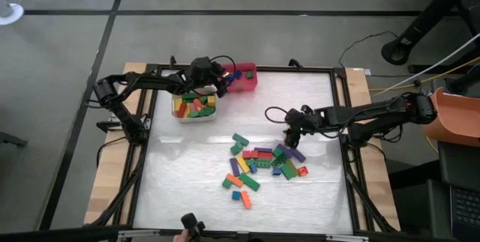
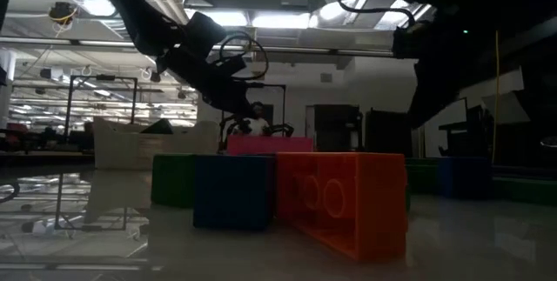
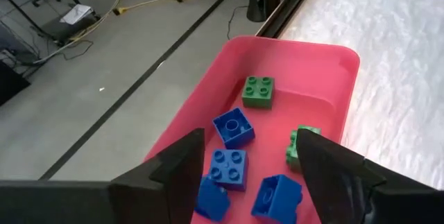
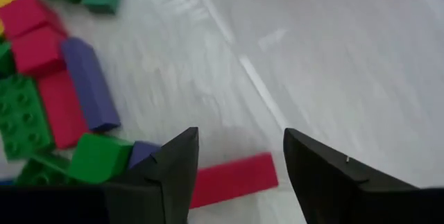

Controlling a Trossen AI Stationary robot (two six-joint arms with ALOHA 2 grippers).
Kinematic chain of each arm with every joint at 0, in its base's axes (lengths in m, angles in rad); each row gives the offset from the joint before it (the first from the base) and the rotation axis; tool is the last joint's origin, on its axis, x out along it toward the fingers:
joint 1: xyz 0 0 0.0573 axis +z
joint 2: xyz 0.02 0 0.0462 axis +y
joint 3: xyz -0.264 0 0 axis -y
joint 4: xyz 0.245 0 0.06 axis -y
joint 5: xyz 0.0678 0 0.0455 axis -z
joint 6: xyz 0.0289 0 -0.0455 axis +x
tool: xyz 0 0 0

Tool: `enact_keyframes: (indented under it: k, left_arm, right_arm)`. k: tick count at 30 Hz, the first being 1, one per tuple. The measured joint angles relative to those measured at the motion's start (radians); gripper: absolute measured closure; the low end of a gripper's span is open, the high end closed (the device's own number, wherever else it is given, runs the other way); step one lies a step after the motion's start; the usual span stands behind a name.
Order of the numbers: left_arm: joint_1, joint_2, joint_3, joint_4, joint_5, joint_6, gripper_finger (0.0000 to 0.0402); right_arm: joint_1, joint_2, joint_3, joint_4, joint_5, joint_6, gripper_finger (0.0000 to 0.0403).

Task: Sort blocks by size
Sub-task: Put the large red wooden block into the white bin

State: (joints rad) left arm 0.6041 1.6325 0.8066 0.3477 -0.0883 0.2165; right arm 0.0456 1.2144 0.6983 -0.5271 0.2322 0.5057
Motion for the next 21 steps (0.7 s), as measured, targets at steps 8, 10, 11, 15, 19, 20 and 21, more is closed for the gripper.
enact_keyframes:
  k: [8, 10, 11, 15, 19, 20, 21]
  left_arm:
    - [0.000, 0.000, 0.000, 0.000, 0.000, 0.000, 0.0191]
    - [0.000, 0.000, 0.000, -0.003, 0.000, 0.007, 0.0191]
    - [0.000, 0.000, 0.000, -0.003, 0.000, 0.018, 0.0191]
    - [0.000, 0.000, 0.000, -0.014, -0.001, 0.049, 0.0191]
    - [0.000, 0.000, 0.000, -0.028, -0.001, 0.058, 0.0191]
    - [0.000, 0.000, 0.000, -0.027, -0.001, 0.058, 0.0191]
    - [0.000, 0.000, 0.000, -0.027, -0.001, 0.058, 0.0191]
  right_arm:
    - [0.109, 0.022, 0.000, -0.116, 0.184, 0.402, 0.0194]
    - [0.129, 0.047, 0.000, -0.119, 0.225, 0.479, 0.0194]
    - [0.138, 0.063, 0.000, -0.118, 0.237, 0.511, 0.0194]
    - [0.162, 0.137, 0.000, -0.096, 0.250, 0.602, 0.0194]
    - [0.185, 0.216, 0.000, -0.079, 0.255, 0.677, 0.0194]
    - [0.186, 0.232, 0.000, -0.078, 0.255, 0.695, 0.0194]
    - [0.187, 0.247, 0.000, -0.071, 0.255, 0.708, 0.0194]
